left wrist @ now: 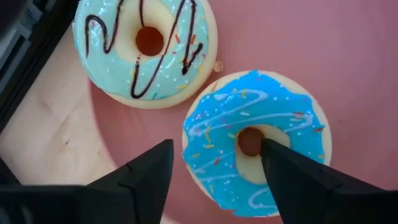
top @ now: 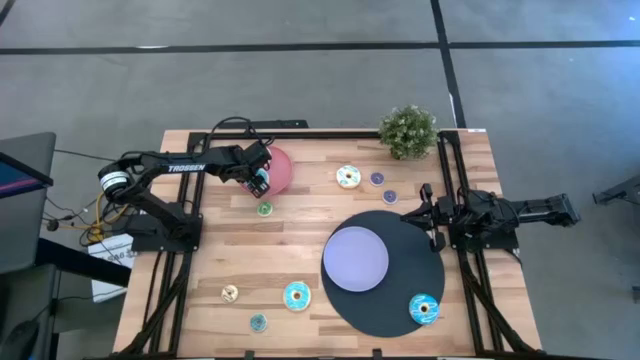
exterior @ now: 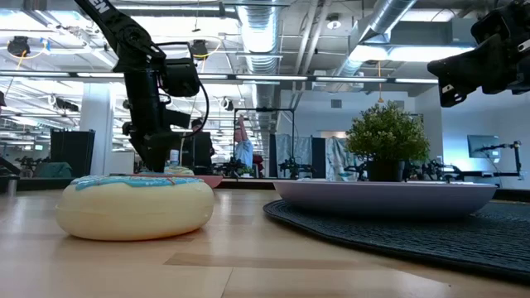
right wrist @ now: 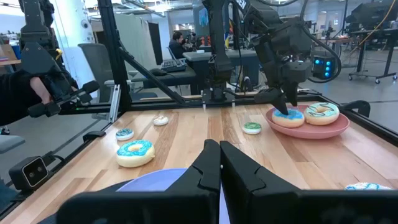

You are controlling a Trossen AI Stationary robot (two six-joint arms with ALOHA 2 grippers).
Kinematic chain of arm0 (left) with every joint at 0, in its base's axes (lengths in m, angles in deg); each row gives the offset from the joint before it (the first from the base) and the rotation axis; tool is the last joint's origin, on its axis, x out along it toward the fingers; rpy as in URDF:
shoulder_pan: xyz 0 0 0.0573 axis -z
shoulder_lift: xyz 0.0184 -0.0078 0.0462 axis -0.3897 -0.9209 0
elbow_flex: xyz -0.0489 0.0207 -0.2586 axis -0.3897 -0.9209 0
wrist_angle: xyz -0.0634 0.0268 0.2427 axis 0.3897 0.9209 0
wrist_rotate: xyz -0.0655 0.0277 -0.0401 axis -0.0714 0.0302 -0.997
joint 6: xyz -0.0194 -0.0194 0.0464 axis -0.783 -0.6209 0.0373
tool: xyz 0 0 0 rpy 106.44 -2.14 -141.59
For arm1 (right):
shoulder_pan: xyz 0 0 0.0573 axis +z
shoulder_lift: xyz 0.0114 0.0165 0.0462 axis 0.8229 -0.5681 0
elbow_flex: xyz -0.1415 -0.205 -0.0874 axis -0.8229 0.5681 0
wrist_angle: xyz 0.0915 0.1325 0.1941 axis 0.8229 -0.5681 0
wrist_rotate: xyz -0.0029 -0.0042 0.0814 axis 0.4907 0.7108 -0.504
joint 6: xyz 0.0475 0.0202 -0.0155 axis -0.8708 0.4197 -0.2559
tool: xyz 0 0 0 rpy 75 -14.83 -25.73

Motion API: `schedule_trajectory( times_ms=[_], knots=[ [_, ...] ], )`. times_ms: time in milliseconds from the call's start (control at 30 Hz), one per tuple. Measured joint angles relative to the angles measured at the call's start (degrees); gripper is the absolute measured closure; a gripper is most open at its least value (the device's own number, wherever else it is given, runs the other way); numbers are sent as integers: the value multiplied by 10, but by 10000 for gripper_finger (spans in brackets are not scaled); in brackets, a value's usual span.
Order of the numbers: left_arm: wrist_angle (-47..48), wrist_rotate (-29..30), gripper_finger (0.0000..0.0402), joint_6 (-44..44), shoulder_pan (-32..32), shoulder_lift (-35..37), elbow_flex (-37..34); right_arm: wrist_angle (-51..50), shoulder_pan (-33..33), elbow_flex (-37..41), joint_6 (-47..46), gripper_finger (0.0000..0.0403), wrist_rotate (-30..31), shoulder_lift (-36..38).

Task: Pick & Place donuts
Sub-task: Put the big blue donut on the pink plate, then put the small violet donut on the purple plate

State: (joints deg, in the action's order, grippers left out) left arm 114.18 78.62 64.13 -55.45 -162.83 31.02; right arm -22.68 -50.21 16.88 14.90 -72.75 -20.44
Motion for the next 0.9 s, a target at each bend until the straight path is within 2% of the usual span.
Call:
schedule_trajectory(
  times_ms=[267, 467, 600, 733, 900],
  knots=[
    [99, 0, 152, -13, 4, 11, 44, 0, 0, 0, 0, 403, 0, 0],
    [86, 0, 152, -36, 36, 72, 70, 0, 0, 0, 0, 403, 0, 0],
    [66, 6, 156, -74, 86, 131, 66, 0, 0, 0, 0, 403, 0, 0],
    [66, 64, 197, -118, 174, 177, 55, 0, 0, 0, 0, 403, 0, 0],
    [4, 140, 301, -147, 302, 194, 18, 0, 0, 0, 0, 403, 0, 0]
  ],
)
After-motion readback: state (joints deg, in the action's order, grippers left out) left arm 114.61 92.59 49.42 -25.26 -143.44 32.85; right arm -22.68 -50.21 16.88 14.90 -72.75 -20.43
